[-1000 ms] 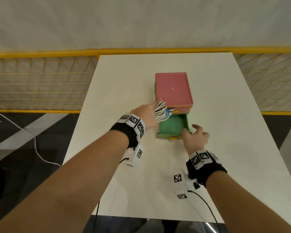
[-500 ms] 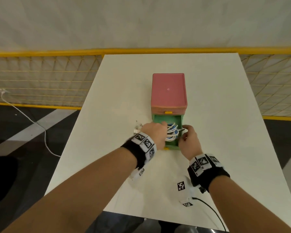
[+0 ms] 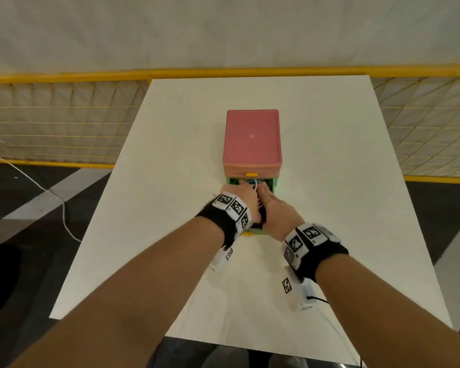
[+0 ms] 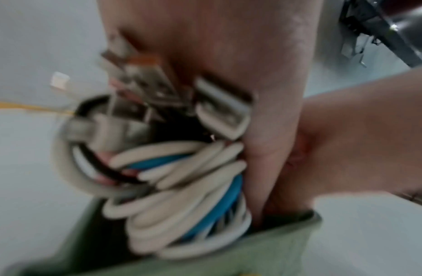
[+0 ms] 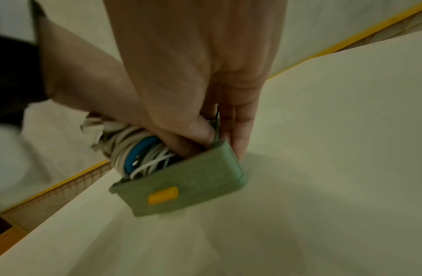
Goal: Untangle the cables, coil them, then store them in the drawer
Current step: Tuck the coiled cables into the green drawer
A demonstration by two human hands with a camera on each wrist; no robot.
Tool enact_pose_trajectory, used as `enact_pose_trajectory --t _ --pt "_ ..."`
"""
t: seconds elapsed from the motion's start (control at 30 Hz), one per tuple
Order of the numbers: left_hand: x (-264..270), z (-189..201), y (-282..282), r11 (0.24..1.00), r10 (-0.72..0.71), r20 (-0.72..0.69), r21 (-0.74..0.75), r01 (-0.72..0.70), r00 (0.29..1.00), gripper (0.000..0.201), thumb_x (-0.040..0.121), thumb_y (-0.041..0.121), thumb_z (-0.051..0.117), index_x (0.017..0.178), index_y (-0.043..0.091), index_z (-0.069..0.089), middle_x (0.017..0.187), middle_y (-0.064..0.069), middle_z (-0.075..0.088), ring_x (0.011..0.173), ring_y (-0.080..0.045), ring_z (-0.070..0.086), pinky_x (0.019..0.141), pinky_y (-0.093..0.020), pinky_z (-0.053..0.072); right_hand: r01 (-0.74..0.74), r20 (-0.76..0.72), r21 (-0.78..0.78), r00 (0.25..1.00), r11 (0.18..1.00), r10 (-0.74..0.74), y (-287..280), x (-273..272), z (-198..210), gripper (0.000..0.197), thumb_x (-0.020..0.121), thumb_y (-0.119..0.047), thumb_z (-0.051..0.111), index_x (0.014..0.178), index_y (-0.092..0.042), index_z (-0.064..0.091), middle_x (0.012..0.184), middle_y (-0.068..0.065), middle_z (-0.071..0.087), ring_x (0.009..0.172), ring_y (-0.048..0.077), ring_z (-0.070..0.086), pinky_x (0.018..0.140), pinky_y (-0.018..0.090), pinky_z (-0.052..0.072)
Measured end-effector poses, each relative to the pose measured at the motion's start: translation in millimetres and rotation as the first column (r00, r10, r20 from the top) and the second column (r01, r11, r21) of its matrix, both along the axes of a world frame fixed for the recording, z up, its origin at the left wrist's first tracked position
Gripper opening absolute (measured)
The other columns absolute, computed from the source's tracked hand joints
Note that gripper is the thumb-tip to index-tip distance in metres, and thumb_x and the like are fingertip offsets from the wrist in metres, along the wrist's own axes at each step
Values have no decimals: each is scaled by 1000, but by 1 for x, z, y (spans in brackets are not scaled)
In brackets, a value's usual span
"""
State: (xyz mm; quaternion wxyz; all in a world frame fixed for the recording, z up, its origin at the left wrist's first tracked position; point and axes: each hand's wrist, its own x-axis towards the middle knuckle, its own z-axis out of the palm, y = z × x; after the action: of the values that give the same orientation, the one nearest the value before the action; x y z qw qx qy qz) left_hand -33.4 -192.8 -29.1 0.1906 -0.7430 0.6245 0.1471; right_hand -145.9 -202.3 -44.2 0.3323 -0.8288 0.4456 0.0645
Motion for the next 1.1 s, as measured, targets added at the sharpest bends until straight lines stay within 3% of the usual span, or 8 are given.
enact_pose_trajectory --t 0.17,0.33,0.53,0.7,0.8,0.87,1.0,1.1 --pt "-9 -12 5 985 148 -34 -86 -151 988 70 96 24 48 141 -19 15 128 -22 57 114 -32 60 88 -37 46 -36 -113 55 993 998 42 -10 9 9 97 83 -17 58 149 -18 -13 160 2 -9 125 29 50 98 34 42" --pt "-15 -21 0 972 221 -58 -71 -225 974 61 100 20 37 139 -21 13 128 -27 54 115 -35 56 94 -37 44 -9 -89 -53 996 999 5 4 5 1 94 87 -28 58 149 -13 -10 160 6 -8 106 32 62 88 36 49" --pt "3 -3 8 969 236 -291 -7 -249 927 92 88 29 61 143 -16 4 124 -19 56 108 -30 61 72 -34 47 -26 -175 18 984 1000 29 -7 15 -1 97 86 -24 57 147 -12 -18 158 5 -18 108 35 60 87 40 49" --pt "-13 -19 14 916 341 -317 -99 -388 885 93 93 34 54 146 -13 -5 142 -23 35 127 -33 44 100 -37 41 -47 -60 19 997 999 48 -6 3 -3 106 82 -30 64 147 -16 -19 157 3 -21 101 35 62 85 38 50" --pt "-21 -24 2 836 454 -389 -126 -534 802 76 99 30 42 147 -11 -1 142 -21 35 127 -30 46 101 -35 41 -44 32 -61 998 997 46 7 -7 -11 90 89 -15 53 148 -26 -14 158 -5 -18 80 24 60 72 29 46" --pt "-20 -24 0 811 465 -416 -153 -564 781 72 101 30 40 147 -10 2 140 -21 38 125 -30 49 100 -34 42 -26 49 -79 998 997 30 10 -9 -14 85 90 -10 48 149 -30 -11 158 -8 -14 84 24 61 75 29 46" --pt "3 -20 16 853 366 -626 -70 -516 689 96 81 41 68 149 9 8 129 -15 44 115 -30 52 97 -38 47 -7 68 -49 998 999 10 10 -10 -13 77 91 -5 41 150 -25 -4 160 0 8 107 32 60 91 38 46" --pt "28 -9 33 887 263 -773 -42 -460 577 81 65 42 82 134 22 44 117 -1 58 104 -18 60 95 -37 51 24 135 -47 991 999 -18 10 -12 -16 72 91 -6 40 150 -23 3 155 7 28 108 32 60 89 37 47"
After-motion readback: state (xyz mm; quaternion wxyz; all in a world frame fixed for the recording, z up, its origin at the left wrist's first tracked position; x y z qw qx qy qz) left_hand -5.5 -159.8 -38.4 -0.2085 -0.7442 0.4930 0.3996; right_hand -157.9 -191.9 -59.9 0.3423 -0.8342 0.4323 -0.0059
